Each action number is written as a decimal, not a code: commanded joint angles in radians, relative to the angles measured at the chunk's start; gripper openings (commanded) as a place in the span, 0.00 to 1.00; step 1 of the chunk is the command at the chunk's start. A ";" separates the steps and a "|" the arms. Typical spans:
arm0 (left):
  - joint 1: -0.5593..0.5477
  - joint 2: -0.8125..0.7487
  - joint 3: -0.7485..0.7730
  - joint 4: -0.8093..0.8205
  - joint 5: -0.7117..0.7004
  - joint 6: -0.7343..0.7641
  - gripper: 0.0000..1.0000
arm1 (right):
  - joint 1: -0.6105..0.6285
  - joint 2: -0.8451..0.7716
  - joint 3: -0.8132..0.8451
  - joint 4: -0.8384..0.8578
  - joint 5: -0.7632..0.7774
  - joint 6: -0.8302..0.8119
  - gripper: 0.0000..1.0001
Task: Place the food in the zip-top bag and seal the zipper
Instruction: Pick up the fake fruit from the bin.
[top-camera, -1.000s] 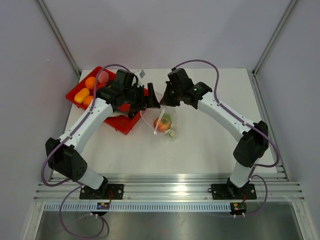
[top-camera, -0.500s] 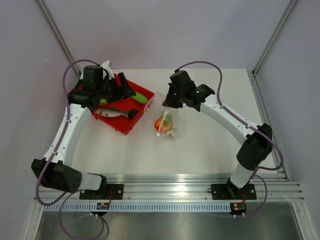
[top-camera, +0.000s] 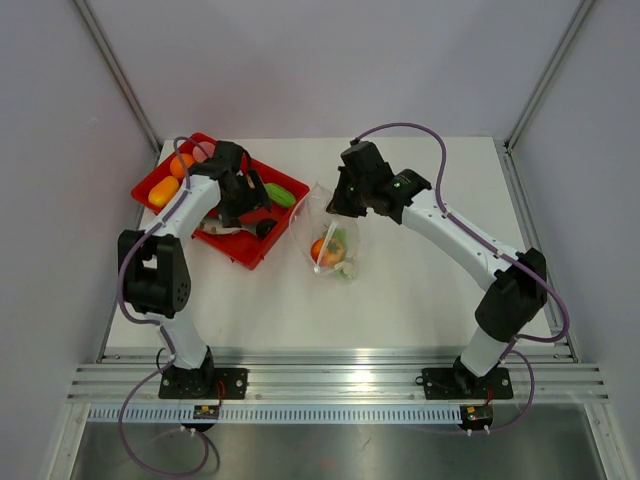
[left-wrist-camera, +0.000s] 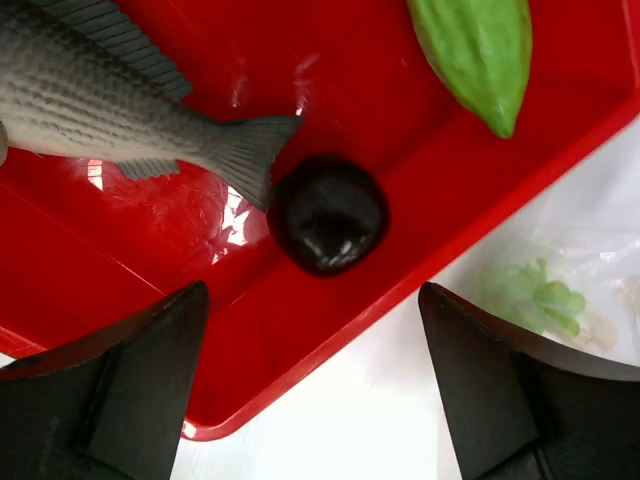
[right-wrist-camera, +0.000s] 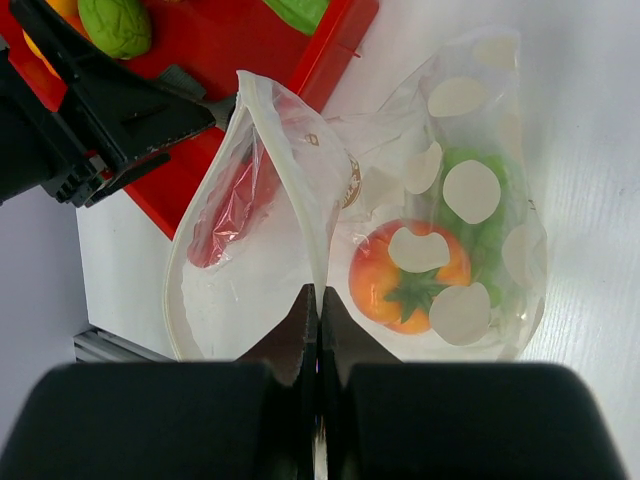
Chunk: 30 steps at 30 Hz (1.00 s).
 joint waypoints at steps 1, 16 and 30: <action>0.005 0.038 0.071 -0.001 -0.083 -0.100 0.90 | 0.008 -0.041 -0.001 0.024 -0.002 0.003 0.00; -0.030 0.214 0.102 -0.011 -0.126 -0.229 0.87 | 0.008 -0.028 0.039 -0.006 -0.004 -0.017 0.00; -0.059 0.211 0.100 -0.030 -0.172 -0.247 0.54 | 0.008 -0.024 0.038 -0.008 -0.005 -0.020 0.00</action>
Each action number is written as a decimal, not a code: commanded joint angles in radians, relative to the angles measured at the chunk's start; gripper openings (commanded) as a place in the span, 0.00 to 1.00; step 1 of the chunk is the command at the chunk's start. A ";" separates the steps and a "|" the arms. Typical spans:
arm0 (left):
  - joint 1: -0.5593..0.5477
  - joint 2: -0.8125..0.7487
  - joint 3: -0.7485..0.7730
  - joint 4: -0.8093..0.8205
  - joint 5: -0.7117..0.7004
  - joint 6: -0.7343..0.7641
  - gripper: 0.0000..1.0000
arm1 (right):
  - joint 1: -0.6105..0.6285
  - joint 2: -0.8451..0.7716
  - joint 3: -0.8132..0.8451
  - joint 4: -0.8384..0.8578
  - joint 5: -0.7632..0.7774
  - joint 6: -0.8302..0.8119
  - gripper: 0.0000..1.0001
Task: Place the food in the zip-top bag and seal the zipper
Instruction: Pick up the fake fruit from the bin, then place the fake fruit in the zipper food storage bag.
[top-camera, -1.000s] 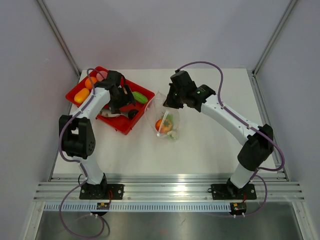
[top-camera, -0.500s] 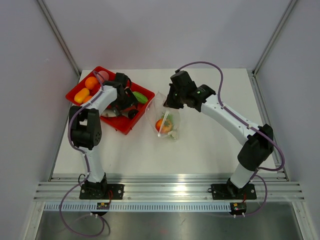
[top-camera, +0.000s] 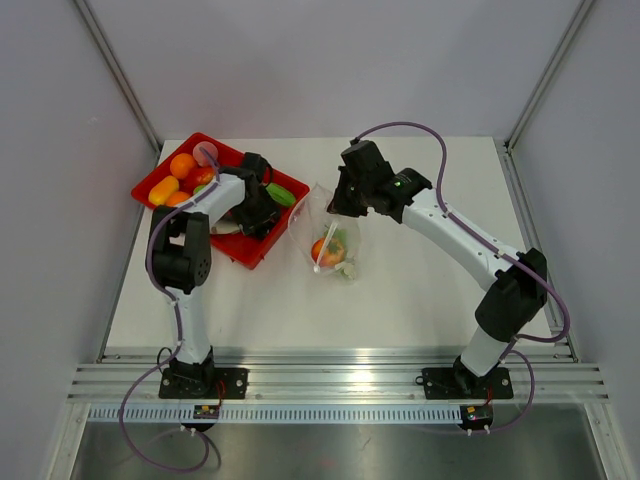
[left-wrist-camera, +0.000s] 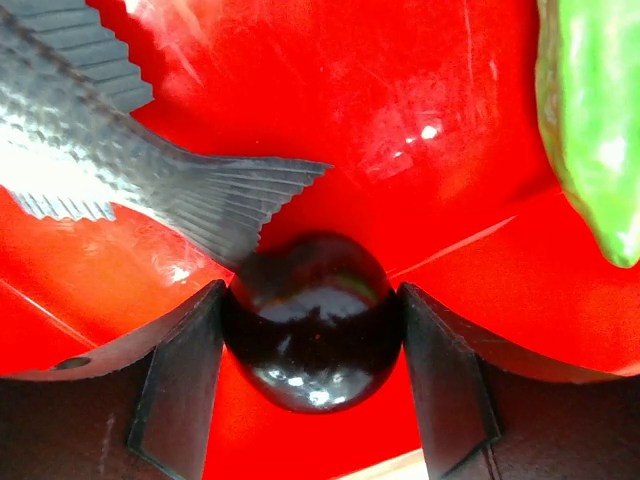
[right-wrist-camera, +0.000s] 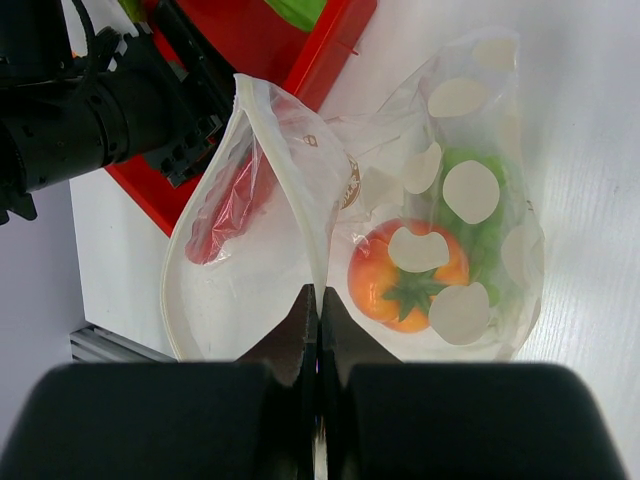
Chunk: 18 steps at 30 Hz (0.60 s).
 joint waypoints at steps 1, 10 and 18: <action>-0.001 -0.086 0.020 -0.007 -0.071 -0.010 0.53 | 0.008 -0.026 0.025 0.013 -0.004 -0.012 0.00; -0.002 -0.310 0.056 -0.023 -0.181 0.029 0.46 | 0.008 -0.029 0.006 0.027 -0.015 0.000 0.00; -0.033 -0.511 0.058 0.010 -0.040 0.136 0.39 | 0.008 -0.008 0.006 0.049 -0.033 0.011 0.00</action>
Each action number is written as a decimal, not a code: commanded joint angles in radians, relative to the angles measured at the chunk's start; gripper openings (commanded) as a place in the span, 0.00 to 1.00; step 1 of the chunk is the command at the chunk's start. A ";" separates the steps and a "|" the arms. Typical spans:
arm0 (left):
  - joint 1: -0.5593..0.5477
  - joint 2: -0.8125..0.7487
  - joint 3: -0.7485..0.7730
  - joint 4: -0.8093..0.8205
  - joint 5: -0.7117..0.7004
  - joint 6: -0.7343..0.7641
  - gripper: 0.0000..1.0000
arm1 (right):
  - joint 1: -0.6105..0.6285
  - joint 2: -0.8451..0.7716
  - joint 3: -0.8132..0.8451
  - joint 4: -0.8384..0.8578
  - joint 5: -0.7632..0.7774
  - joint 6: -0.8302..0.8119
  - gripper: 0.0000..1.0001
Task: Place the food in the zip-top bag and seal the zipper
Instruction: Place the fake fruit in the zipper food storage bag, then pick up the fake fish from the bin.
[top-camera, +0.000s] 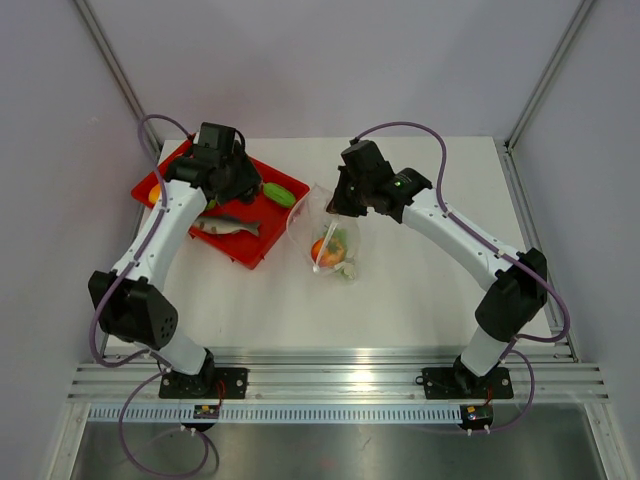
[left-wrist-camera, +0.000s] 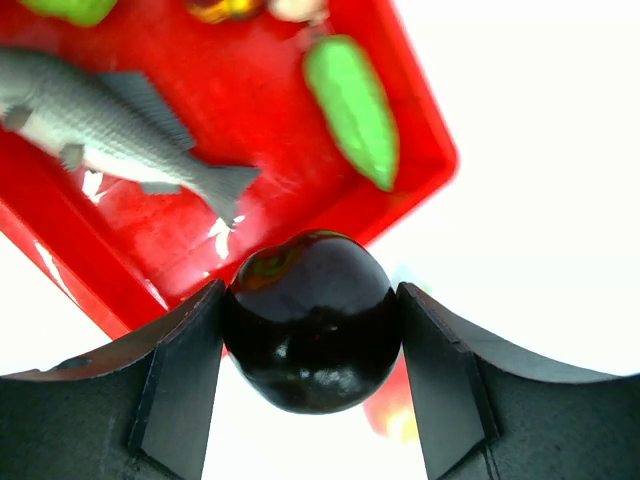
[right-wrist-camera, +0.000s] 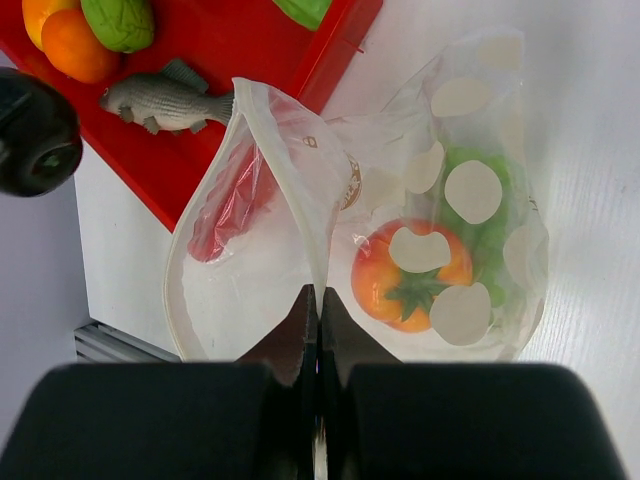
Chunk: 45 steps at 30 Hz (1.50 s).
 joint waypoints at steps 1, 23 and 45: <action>-0.059 -0.079 0.039 0.034 0.062 0.065 0.38 | 0.010 -0.003 0.009 0.046 -0.025 0.011 0.00; -0.299 -0.090 -0.044 0.145 0.278 0.074 0.87 | 0.010 -0.028 -0.005 0.042 -0.012 0.022 0.03; 0.046 -0.118 -0.170 0.051 0.044 0.151 0.71 | 0.010 -0.038 -0.011 0.031 -0.005 -0.001 0.07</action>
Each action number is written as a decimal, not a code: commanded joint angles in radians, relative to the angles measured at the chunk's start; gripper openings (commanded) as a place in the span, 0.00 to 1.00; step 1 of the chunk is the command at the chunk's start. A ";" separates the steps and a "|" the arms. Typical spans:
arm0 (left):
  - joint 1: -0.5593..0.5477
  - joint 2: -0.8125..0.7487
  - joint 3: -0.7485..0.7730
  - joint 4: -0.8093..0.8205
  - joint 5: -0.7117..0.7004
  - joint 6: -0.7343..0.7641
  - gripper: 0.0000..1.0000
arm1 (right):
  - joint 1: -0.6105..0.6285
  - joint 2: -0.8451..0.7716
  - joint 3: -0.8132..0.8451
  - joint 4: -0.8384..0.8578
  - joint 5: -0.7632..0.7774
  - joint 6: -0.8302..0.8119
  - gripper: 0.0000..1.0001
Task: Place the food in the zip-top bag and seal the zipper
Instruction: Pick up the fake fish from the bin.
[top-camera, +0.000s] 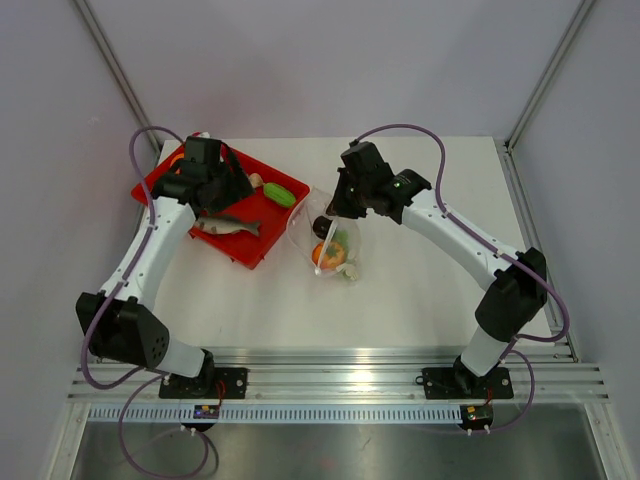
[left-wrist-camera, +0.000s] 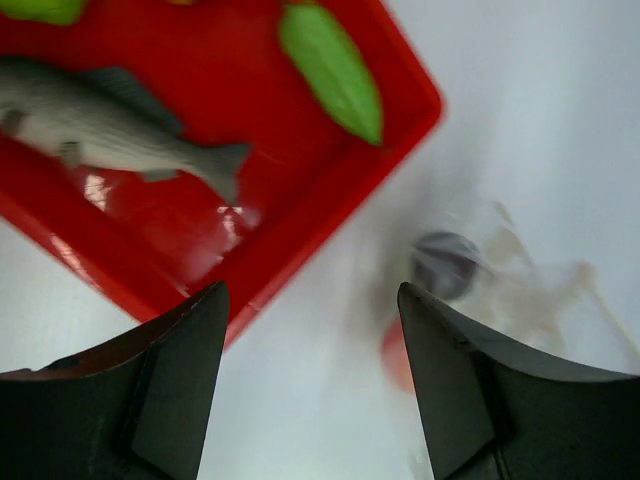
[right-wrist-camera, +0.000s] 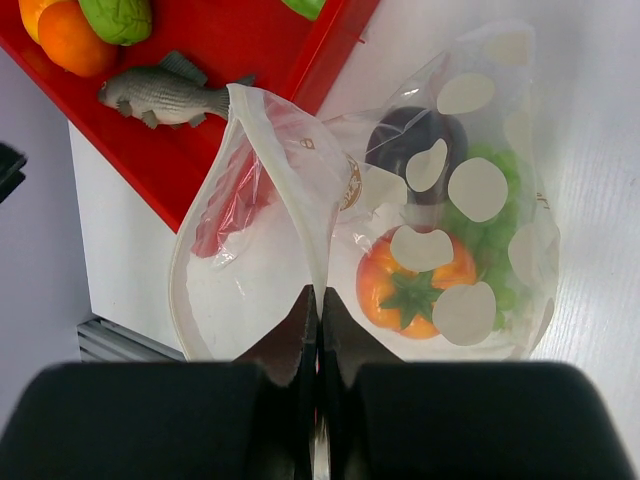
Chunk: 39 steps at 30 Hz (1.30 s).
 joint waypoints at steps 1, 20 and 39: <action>0.070 0.057 -0.059 -0.015 -0.117 0.008 0.71 | 0.010 -0.039 0.007 0.023 0.009 -0.013 0.07; 0.093 0.407 0.034 0.027 -0.206 0.091 0.77 | 0.008 -0.043 0.014 0.016 0.001 -0.060 0.09; 0.039 0.326 -0.177 0.279 -0.321 0.791 0.68 | 0.008 -0.019 0.002 0.065 -0.012 -0.057 0.09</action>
